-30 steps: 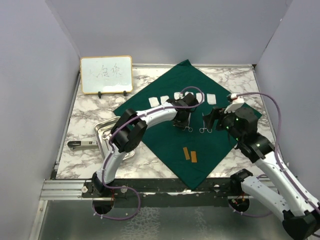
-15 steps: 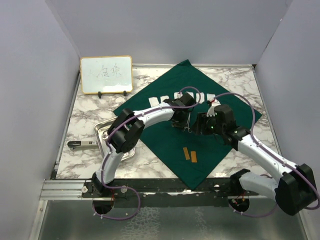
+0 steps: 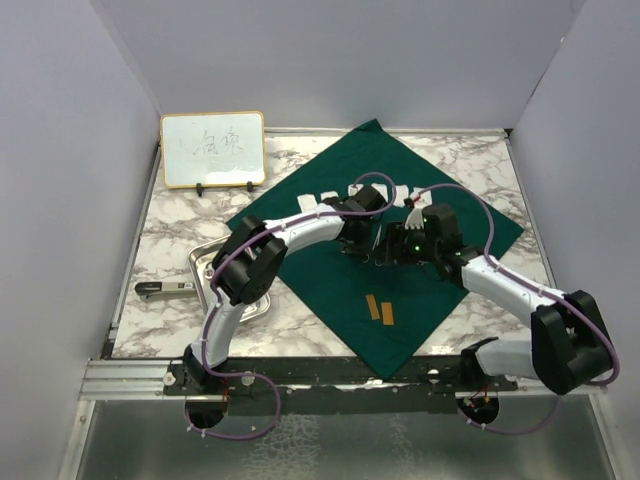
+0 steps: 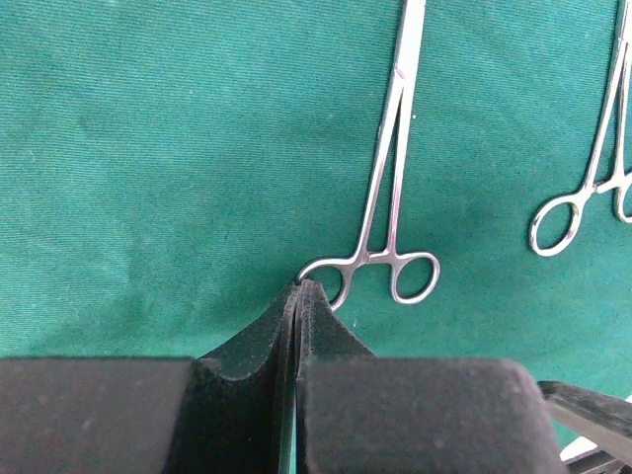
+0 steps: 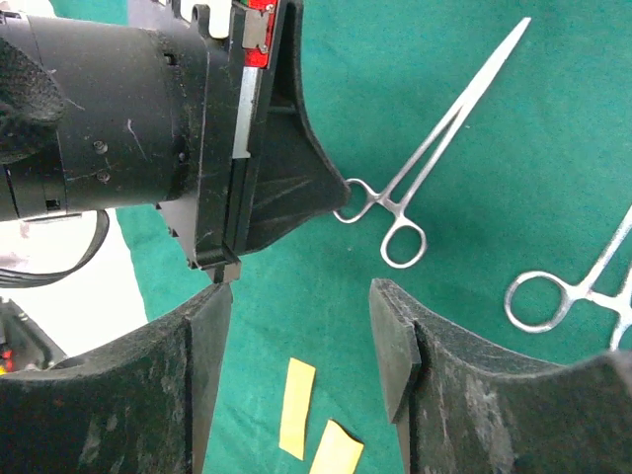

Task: Prepare the surgical pack
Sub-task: Pick up the medical item from the surgical kit.

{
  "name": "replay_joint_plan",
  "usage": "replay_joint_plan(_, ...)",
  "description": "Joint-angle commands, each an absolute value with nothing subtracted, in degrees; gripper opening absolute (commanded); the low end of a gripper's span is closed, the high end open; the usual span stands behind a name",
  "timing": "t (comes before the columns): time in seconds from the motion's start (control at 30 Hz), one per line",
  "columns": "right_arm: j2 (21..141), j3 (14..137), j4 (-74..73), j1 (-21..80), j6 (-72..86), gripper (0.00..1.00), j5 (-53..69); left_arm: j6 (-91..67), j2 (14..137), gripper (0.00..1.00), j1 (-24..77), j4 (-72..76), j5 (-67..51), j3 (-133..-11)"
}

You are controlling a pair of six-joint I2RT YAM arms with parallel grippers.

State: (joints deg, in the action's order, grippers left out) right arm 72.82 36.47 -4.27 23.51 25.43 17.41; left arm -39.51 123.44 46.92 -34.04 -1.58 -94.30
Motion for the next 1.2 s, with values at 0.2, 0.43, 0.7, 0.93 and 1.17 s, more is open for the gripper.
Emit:
replay_joint_plan(0.2, 80.6, 35.3, 5.5, 17.2, 26.7, 0.61, 35.1, -40.3, 120.2, 0.00, 46.4, -33.5, -3.9, -96.3)
replay_joint_plan(0.43, 83.2, 36.3, 5.9, 17.2, 25.1, 0.64, 35.6, -37.6, 118.8, 0.00, 45.8, -33.6, -3.4, -95.3)
replay_joint_plan(0.7, 78.4, 32.4, 9.7, 17.2, 28.0, 0.66, 31.5, -37.9, 118.7, 0.15, 44.8, -36.1, -5.6, -98.5)
replay_joint_plan(0.93, 76.4, 30.5, 11.1, 17.2, 28.9, 0.66, 33.1, -39.6, 115.8, 0.26, 44.9, -34.8, -3.9, -95.3)
replay_joint_plan(1.17, 73.7, 32.3, 6.4, 16.0, 28.1, 0.66, 36.2, -39.2, 112.3, 0.36, 45.8, -31.3, -5.7, -92.4)
